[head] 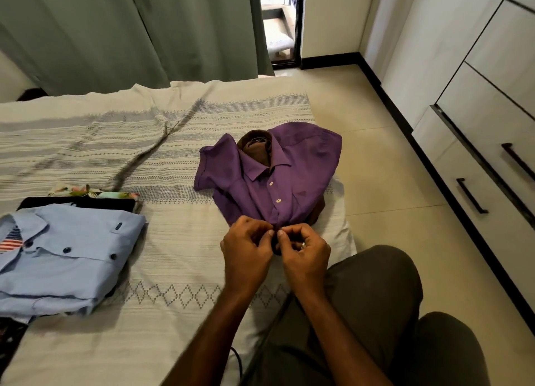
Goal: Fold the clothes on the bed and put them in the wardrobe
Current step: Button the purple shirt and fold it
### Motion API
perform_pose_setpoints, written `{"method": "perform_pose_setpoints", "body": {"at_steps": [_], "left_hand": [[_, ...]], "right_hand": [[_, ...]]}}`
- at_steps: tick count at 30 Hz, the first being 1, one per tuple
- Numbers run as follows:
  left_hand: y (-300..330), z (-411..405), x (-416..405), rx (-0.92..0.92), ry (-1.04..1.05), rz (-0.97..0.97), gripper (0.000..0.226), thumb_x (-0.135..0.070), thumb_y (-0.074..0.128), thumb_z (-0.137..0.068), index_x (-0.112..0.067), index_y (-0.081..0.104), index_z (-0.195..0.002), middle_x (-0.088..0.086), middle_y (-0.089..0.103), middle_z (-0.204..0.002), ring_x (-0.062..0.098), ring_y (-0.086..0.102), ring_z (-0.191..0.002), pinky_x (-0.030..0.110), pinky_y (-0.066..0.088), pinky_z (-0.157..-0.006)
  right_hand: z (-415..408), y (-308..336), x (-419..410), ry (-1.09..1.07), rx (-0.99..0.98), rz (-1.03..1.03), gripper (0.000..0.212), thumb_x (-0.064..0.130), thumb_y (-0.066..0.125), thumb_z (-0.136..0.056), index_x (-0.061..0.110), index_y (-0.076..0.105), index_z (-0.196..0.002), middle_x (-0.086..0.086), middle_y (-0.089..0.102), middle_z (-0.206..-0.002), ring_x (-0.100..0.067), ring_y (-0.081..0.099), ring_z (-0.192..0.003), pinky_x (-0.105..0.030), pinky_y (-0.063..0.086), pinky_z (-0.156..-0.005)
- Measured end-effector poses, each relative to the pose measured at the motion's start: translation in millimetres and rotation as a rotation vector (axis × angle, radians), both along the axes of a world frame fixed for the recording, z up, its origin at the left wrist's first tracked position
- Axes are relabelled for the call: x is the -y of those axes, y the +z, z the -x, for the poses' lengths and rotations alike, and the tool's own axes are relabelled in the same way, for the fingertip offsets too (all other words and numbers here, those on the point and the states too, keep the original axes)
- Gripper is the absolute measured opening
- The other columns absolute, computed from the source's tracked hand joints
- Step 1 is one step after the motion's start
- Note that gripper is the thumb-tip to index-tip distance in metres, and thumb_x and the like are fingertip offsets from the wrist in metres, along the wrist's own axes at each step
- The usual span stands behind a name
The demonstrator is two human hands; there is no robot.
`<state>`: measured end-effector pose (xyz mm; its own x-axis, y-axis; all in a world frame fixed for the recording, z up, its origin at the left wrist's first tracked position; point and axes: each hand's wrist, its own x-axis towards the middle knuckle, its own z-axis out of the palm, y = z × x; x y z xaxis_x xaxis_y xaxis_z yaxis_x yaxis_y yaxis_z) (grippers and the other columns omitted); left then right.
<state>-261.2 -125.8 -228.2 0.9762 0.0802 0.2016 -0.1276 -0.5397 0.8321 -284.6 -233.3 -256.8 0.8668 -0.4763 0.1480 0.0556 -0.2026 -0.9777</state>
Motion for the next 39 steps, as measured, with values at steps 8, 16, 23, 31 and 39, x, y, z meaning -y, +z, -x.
{"method": "perform_pose_setpoints", "body": {"at_steps": [8,16,23,31,39], "left_hand": [[0,0,5,-0.077,0.016,0.151,0.009,-0.008,0.073,-0.089,-0.011,0.077,-0.082,-0.003,0.066,-0.079,0.008,0.065,-0.073,0.017,0.050,-0.064],[-2,-1,6,-0.352,-0.142,0.510,0.015,-0.011,0.058,-0.100,-0.001,0.067,-0.094,0.012,0.068,-0.082,0.013,0.065,-0.079,0.024,0.054,-0.073],[-4,-4,2,-0.293,-0.141,0.480,0.005,-0.006,0.060,-0.098,-0.006,0.063,-0.102,0.013,0.071,-0.094,0.014,0.070,-0.088,0.021,0.054,-0.073],[-47,1,-26,-0.205,-0.194,-0.091,0.030,-0.032,0.073,-0.081,-0.045,0.065,-0.107,-0.031,0.061,-0.098,0.004,0.059,-0.099,0.042,0.050,-0.091],[14,-41,-49,-0.244,-0.510,0.333,0.018,-0.019,0.056,-0.090,-0.007,0.055,-0.076,-0.010,0.047,-0.068,0.004,0.041,-0.067,0.018,0.034,-0.063]], "right_hand": [[1,1,2,0.084,0.006,-0.072,0.006,0.010,0.073,-0.090,0.015,0.073,-0.087,0.007,0.072,-0.077,-0.012,0.070,-0.072,-0.026,0.058,-0.063],[-2,2,7,0.222,-0.010,-0.401,0.010,-0.005,0.066,-0.091,0.005,0.068,-0.093,0.001,0.072,-0.084,-0.011,0.069,-0.081,-0.022,0.055,-0.074],[2,2,1,0.251,-0.029,-0.083,0.046,-0.009,0.072,-0.082,0.023,0.060,-0.112,0.003,0.066,-0.108,-0.010,0.066,-0.103,-0.022,0.056,-0.087],[-2,0,7,0.032,0.037,-0.122,0.029,-0.003,0.071,-0.087,0.024,0.069,-0.098,0.010,0.072,-0.095,-0.012,0.068,-0.096,-0.031,0.057,-0.086],[-18,-2,66,0.104,-0.015,0.428,0.009,0.013,0.068,-0.094,0.015,0.071,-0.102,0.004,0.068,-0.095,-0.005,0.063,-0.084,-0.029,0.060,-0.077]]}}
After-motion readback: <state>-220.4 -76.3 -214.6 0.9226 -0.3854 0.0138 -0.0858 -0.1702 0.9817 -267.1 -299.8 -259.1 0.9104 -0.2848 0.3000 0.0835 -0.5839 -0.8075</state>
